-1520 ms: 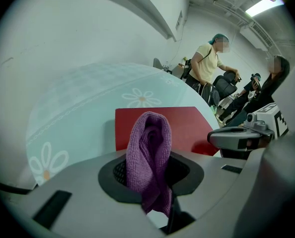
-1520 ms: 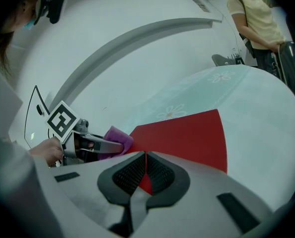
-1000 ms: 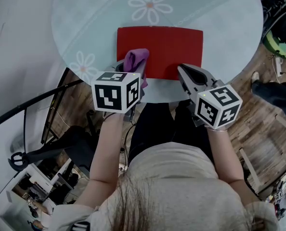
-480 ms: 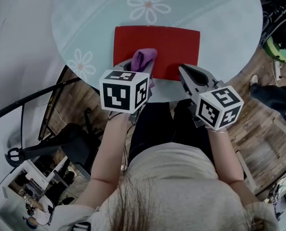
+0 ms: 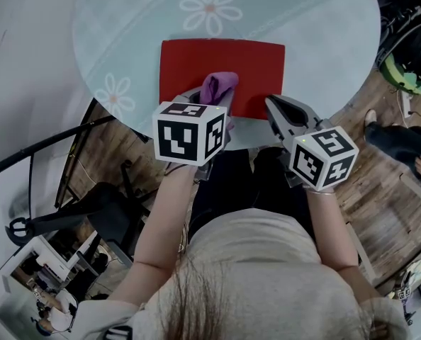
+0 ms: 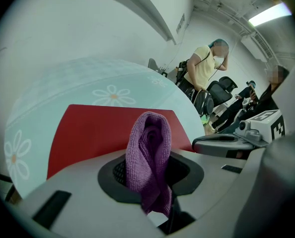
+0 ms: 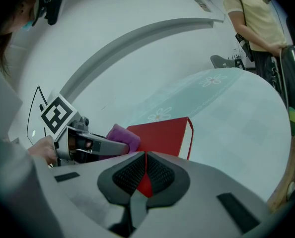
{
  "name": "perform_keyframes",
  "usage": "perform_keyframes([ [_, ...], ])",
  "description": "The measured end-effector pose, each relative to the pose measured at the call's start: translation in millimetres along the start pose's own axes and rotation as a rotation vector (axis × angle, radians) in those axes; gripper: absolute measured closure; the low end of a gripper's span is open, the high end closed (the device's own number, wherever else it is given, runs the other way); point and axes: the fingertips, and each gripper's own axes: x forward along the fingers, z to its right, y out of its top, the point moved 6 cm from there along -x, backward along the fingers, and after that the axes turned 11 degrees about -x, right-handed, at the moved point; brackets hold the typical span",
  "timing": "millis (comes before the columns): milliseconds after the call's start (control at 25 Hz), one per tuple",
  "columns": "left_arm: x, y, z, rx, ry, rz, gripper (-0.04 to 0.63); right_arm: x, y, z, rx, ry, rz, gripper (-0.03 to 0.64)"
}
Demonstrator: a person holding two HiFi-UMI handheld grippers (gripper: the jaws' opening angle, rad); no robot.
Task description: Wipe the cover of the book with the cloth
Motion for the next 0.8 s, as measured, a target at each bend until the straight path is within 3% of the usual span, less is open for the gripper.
perform_keyframes([
  [560, 11.7, 6.0, 20.6, 0.057, 0.025, -0.020, 0.485, -9.1, -2.6, 19.8, -0.003, -0.006, -0.025, 0.594],
  [800, 18.3, 5.4, 40.8, 0.067, -0.008, -0.031, 0.485, -15.1, -0.2, 25.0, -0.007, -0.001, -0.018, 0.594],
])
